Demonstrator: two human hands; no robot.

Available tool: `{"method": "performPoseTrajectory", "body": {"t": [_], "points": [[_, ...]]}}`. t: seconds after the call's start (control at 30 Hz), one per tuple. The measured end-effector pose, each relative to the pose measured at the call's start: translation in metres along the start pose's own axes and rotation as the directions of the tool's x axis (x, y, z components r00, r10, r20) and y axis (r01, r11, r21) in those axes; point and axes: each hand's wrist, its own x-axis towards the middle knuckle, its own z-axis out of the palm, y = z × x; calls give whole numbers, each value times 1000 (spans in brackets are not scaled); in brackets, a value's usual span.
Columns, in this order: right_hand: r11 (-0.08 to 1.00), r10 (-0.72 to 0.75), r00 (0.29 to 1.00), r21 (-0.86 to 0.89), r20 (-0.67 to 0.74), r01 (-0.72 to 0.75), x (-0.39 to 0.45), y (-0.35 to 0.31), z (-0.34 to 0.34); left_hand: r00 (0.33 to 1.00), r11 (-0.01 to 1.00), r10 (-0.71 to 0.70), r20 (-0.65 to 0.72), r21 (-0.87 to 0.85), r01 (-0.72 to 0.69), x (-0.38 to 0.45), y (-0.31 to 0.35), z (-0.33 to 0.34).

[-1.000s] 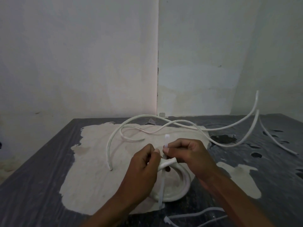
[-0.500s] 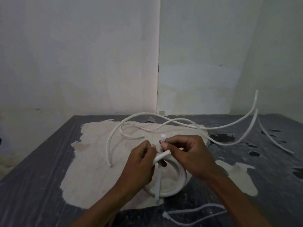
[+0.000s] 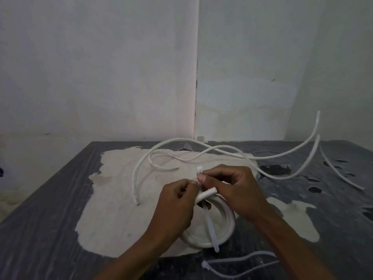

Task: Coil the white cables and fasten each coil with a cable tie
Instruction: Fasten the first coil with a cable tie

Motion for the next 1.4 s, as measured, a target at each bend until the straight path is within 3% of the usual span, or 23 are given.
{"method": "performPoseTrajectory", "body": {"t": [0.13,0.27,0.37,0.47,0.6,0.73,0.83,1.0,1.2,1.4], "points": [[971,194,978,127,78,-202,-2,-10,-3,1000,1000,8,-26,-10,-8,-2,-2,1],[925,375,917,15,137,-381,-10,-12,6,997,999,46,-55,22,-45,-2,-5,2],[887,460,882,-5,100,-462,-18,-13,18,994,995,87,-68,47,-84,-1,-4,1],[911,412,911,25,22,-413,-25,-15,23,993,994,101,-60,47,-98,-1,-4,0],[972,234,970,49,-59,-232,-31,-9,34,994,996,87,-71,18,-85,-2,-9,-2],[997,83,995,-3,-56,-84,-32,-1,35,993,997,74,-96,-11,-75,-2,-13,-3],[995,66,996,85,-60,-61,-38,5,34,993,996,75,-89,-41,-79,-4,-12,-1],[995,43,989,92,-143,-30,-40,11,39,991,996,61,-115,-57,-68,-7,-11,0],[997,-69,991,36,-119,74,-16,9,49,958,977,210,-197,87,-196,7,-6,-13],[995,24,997,94,-77,-17,-7,14,60,966,982,180,-184,95,-165,9,-12,-20]]}}
